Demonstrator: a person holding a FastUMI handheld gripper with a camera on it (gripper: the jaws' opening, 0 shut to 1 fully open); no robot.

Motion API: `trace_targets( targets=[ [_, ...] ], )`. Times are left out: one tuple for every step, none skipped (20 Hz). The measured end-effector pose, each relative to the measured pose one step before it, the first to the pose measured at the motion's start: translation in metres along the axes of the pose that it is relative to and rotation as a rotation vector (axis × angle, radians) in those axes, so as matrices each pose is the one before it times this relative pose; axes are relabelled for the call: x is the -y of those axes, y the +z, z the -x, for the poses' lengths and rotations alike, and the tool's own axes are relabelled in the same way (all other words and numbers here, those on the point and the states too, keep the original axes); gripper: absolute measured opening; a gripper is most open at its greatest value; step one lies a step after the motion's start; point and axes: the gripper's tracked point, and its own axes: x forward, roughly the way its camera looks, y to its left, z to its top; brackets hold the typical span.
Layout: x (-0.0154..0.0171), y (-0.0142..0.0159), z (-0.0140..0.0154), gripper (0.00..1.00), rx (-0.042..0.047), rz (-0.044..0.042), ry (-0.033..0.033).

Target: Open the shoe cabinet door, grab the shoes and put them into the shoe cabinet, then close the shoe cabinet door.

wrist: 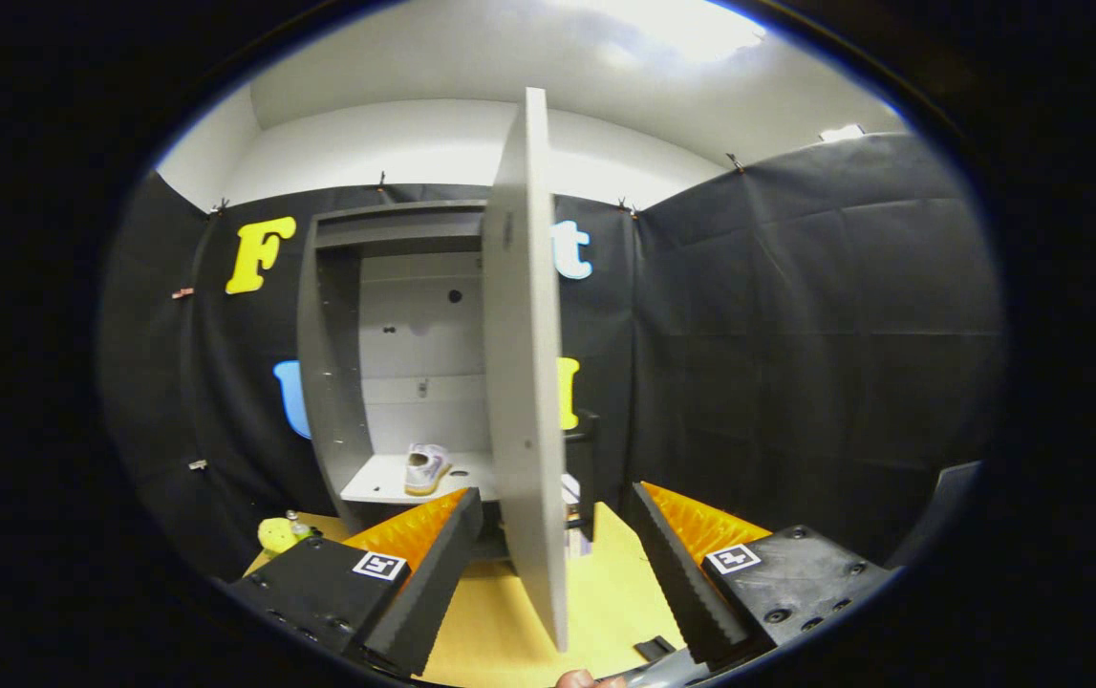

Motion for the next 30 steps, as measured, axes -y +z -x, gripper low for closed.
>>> trace_targets(
  targets=[
    [0.01216,-0.00049,-0.00612,0.98,-0.00142,-0.00705,-0.02573],
    [0.01304,-0.00113,-0.01012,0.98,-0.0029,-0.00197,-0.02345],
    [0.01199,-0.00086,-0.00831,0.98,0.00272,0.00115,-0.02236],
    [0.00952,-0.00239,-0.0118,0.98,-0.00658,-0.0031,-0.01717],
    [0.0064,-0.00278,-0.01284,0.98,-0.01067,-0.0052,-0.00969],
    [0.00672,-0.00313,-0.01003,0.98,-0.00453,0.00269,-0.01611],
    [0.0062,-0.00306,-0.01121,0.98,-0.00598,0.0154,-0.01687],
    [0.00341,-0.00265,-0.01132,0.98,-0.00004,0.0143,-0.0103],
    [-0.00219,-0.00084,-0.00969,0.98,-0.00035,0.0131,0.00507],
    [-0.00385,-0.00512,-0.00623,0.98,-0.01306,0.00819,0.00672],
    [-0.00234,-0.00356,-0.00304,0.98,-0.01231,0.00101,0.00094],
    [0.00268,0.00128,-0.00616,0.97,-0.00015,0.00273,-0.00809],
    [-0.00092,0.0023,0.00188,0.95,-0.0023,-0.01339,0.00203],
    [-0.00449,-0.004,-0.00382,0.95,-0.00885,-0.01603,0.00305],
    [-0.00278,-0.00231,0.00229,0.96,-0.00827,-0.02124,-0.0035],
    [-0.00072,-0.00127,0.00134,0.96,0.00093,-0.00415,-0.01002],
    [-0.00266,0.00027,0.00343,0.97,0.00727,0.01117,-0.00745],
    [-0.00588,-0.00012,0.00308,0.97,0.00414,0.01297,-0.00248],
    [-0.00672,0.00008,0.00479,0.97,0.00062,0.00929,0.00385],
    [-0.00964,-0.0015,0.00483,0.97,-0.0005,0.00317,0.01109],
    [-0.01088,-0.0007,0.00442,0.97,-0.00201,0.00293,0.01659],
    [-0.01077,-0.00046,0.00498,0.97,0.00168,0.00426,0.01965],
    [-0.01053,-0.00059,0.00489,0.97,0.00122,0.00426,0.0189],
    [-0.01177,-0.00112,0.00309,0.97,0.00176,0.00185,0.02023],
    [-0.01078,-0.00074,0.00218,0.97,0.00445,-0.00122,0.01955],
    [-0.01164,-0.00053,0.00152,0.97,0.00051,-0.00252,0.01902],
    [-0.01109,-0.00221,0.00068,0.97,-0.00308,-0.00635,0.01794],
    [-0.01123,-0.00136,0.00152,0.97,-0.00446,-0.00822,0.01811],
    [-0.01079,-0.00184,0.00106,0.97,-0.00419,-0.00892,0.01916],
    [-0.01114,-0.00131,-0.00075,0.97,-0.00515,-0.00962,0.01936]
  ],
)
